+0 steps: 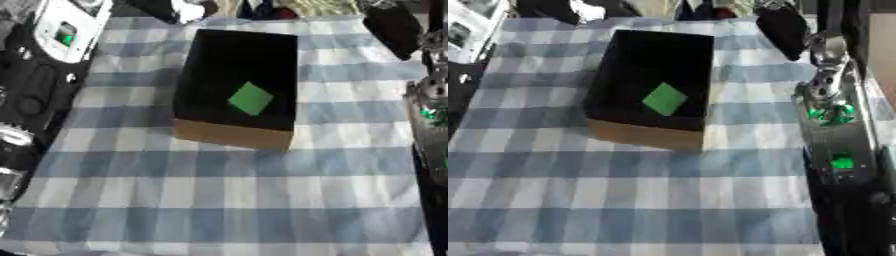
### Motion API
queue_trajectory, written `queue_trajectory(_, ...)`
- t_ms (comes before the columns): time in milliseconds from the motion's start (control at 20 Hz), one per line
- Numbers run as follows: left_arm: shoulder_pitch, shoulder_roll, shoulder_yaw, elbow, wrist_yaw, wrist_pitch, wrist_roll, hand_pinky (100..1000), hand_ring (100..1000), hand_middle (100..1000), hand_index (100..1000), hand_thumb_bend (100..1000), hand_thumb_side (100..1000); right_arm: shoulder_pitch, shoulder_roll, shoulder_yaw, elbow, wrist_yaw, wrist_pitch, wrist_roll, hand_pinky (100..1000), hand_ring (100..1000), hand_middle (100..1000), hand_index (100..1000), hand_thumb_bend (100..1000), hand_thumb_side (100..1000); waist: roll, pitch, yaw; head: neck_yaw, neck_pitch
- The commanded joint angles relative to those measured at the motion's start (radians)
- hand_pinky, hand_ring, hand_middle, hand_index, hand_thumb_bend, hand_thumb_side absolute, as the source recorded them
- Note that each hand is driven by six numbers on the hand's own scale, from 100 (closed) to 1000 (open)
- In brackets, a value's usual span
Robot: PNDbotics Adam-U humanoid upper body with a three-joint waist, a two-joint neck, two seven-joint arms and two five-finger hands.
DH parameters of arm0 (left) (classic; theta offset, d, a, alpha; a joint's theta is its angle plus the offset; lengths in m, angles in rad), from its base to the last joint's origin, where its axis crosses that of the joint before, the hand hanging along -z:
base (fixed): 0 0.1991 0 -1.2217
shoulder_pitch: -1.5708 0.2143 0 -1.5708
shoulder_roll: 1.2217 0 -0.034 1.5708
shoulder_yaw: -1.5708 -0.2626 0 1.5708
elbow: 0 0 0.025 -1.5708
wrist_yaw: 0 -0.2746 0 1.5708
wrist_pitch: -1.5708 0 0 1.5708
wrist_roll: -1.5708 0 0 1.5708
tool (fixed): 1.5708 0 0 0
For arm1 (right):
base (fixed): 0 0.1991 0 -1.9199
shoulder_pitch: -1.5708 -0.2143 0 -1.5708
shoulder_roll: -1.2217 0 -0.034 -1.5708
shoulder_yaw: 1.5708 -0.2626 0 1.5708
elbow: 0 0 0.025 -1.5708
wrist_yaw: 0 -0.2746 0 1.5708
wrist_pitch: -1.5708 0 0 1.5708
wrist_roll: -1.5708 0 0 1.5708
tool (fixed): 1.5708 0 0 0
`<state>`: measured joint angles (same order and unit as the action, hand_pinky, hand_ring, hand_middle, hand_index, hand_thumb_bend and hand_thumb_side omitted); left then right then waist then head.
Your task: Pick up objects on the table and place them in the box.
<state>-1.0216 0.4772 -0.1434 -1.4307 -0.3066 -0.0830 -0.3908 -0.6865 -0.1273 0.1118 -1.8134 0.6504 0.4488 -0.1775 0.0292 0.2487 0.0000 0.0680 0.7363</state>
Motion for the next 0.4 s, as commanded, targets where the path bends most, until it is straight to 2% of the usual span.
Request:
queue_trajectory(50,0.032,0.068,0.051,-0.140,0.043,0.059,0.111,701,727,600,862,439,100,-0.024,0.011,0.005,-0.025,0.022,-0.015,0.001,850,907,765,902,100,413,-0.004,-0.029,0.007,-0.012,0.021)
queue_trajectory(400,0.199,0.109,0.117,-0.356,0.084,0.133,0.334,763,712,586,847,461,100,-0.030,0.025,0.004,-0.026,0.027,-0.030,-0.006,848,907,771,905,100,428,-0.020,-0.039,0.034,-0.015,0.031)
